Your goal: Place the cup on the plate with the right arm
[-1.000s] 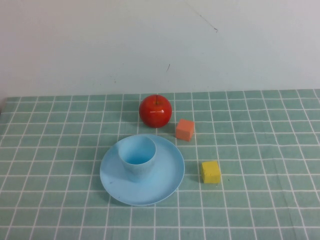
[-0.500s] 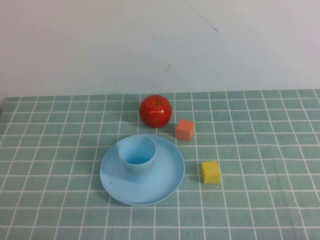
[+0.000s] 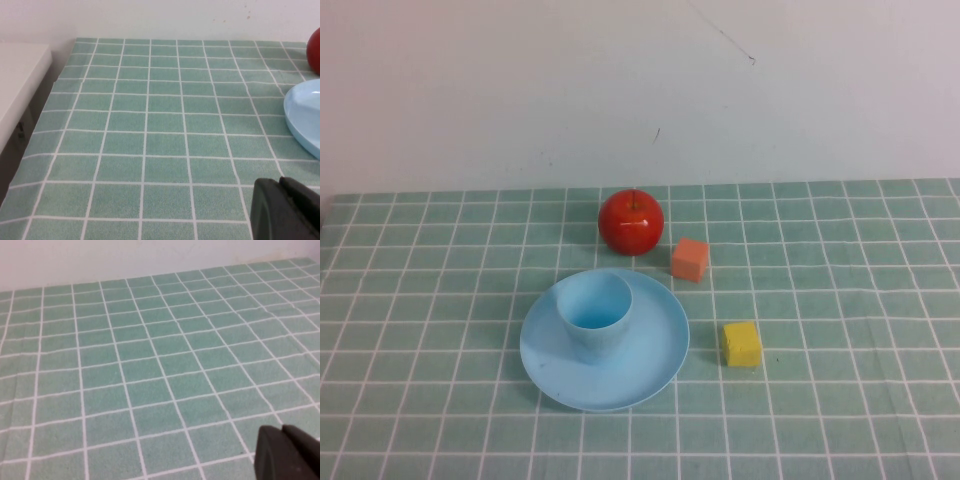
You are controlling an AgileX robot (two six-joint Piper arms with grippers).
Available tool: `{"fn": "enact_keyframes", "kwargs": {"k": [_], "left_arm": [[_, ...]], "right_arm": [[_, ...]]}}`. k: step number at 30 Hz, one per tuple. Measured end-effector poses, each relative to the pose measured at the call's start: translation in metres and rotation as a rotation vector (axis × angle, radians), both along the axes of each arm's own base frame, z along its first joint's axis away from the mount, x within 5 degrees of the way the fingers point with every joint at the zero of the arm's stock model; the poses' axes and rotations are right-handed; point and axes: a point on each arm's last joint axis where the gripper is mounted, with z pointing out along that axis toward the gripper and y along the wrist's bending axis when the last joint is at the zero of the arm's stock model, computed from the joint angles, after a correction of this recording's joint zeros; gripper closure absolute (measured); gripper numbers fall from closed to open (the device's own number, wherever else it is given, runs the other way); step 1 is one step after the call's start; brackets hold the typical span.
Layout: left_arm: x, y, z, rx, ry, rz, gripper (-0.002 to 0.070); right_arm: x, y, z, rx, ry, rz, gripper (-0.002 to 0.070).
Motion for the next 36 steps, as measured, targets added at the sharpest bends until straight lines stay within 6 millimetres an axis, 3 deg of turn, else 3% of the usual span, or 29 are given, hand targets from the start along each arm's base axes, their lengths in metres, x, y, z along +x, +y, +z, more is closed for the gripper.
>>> {"fn": "enact_keyframes", "kwargs": {"k": [9, 36], "left_arm": [[0.0000, 0.0000, 0.0000, 0.000, 0.000, 0.000, 0.0678], [0.0000, 0.0000, 0.0000, 0.000, 0.000, 0.000, 0.0678]], "right_arm": [[0.0001, 0.0000, 0.0000, -0.151, 0.040, 0.055, 0.0679], [0.0002, 0.0007, -0.0001, -0.139, 0.037, 0.059, 0.0679]]}}
